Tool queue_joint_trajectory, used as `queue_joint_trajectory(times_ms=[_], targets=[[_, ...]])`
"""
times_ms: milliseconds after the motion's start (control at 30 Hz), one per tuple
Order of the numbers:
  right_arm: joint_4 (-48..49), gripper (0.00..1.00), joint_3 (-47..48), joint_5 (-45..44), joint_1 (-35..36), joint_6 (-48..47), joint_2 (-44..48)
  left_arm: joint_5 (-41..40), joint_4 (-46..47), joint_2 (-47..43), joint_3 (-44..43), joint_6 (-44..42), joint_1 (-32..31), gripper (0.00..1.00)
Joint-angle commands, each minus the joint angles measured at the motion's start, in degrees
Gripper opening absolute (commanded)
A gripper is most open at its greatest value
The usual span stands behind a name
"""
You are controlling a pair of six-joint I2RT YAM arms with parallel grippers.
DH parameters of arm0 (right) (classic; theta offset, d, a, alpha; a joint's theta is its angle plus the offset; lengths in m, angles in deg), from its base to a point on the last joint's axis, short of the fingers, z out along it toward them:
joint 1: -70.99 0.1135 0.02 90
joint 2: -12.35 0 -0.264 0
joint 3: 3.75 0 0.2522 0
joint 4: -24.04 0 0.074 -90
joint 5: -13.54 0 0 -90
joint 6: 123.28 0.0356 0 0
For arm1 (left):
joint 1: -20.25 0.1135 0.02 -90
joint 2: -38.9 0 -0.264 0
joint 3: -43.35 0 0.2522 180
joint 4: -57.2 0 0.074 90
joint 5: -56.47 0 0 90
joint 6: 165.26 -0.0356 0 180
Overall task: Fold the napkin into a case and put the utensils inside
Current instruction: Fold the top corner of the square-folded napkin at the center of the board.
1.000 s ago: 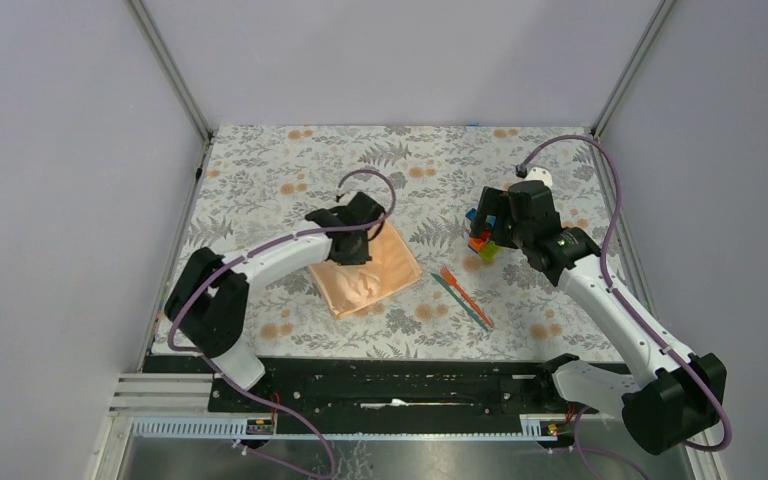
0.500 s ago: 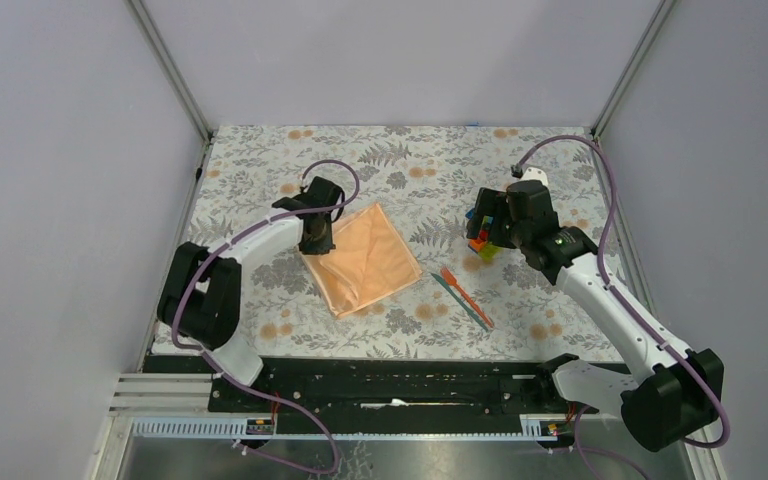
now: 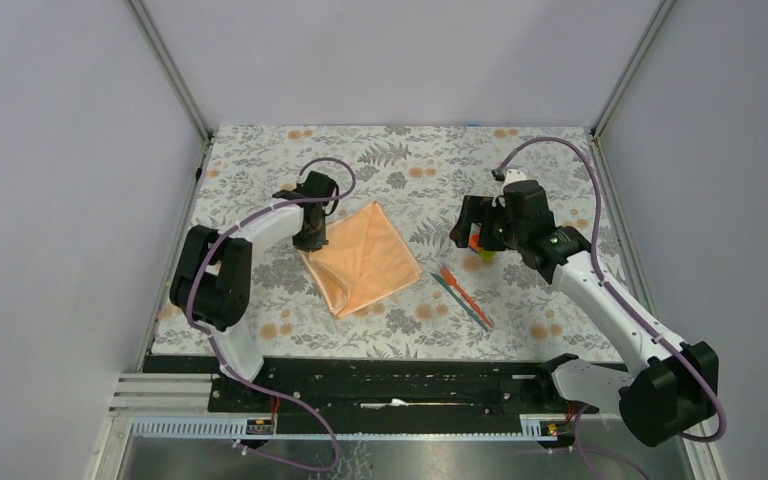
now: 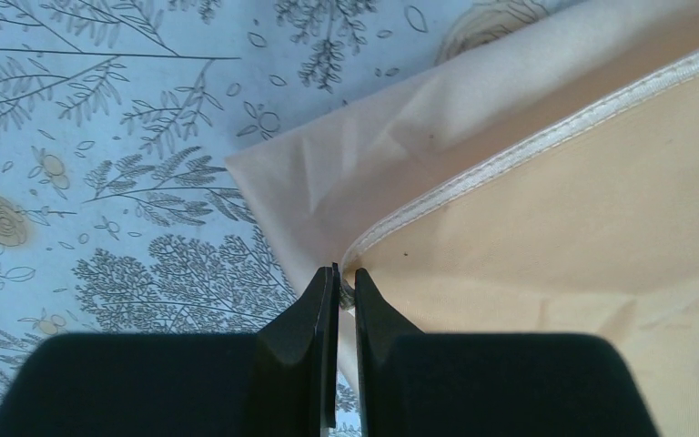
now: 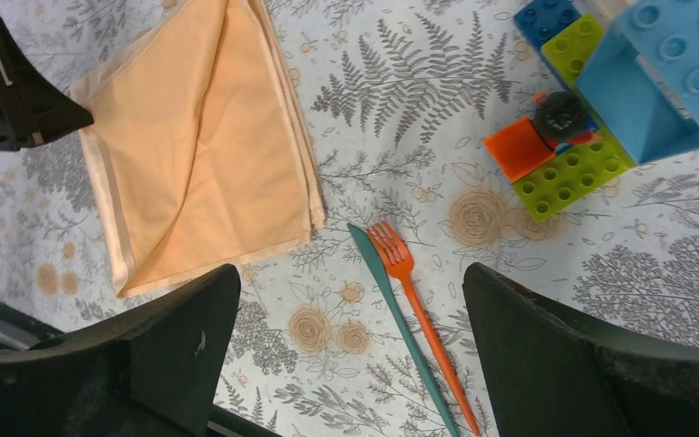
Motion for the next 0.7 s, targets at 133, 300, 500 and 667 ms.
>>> queue_joint_trajectory(times_ms=[133,300,500,667], targets=[[2.60,1.00,0.19,4.75,0.31,-1.46,-1.35,-1.96,1.78,0.29,-3.40,-2.37,2.21,0.00],[2.60,1.00,0.22,5.51,0.31,-1.35,-1.93,-1.60,1.79,1.39,-4.37,-2.66,3.14,0.00],[2.69,1.00,0.27,6.48,0.38,-1.37,-2.64,-1.49,1.45,3.30,-5.26,-2.86,3.94,0.00],[2.97,1.00,0.12,6.92,0.44,-1.28,-3.08,-1.08,1.44,4.49,-6.12,-2.79,4.48,0.00]])
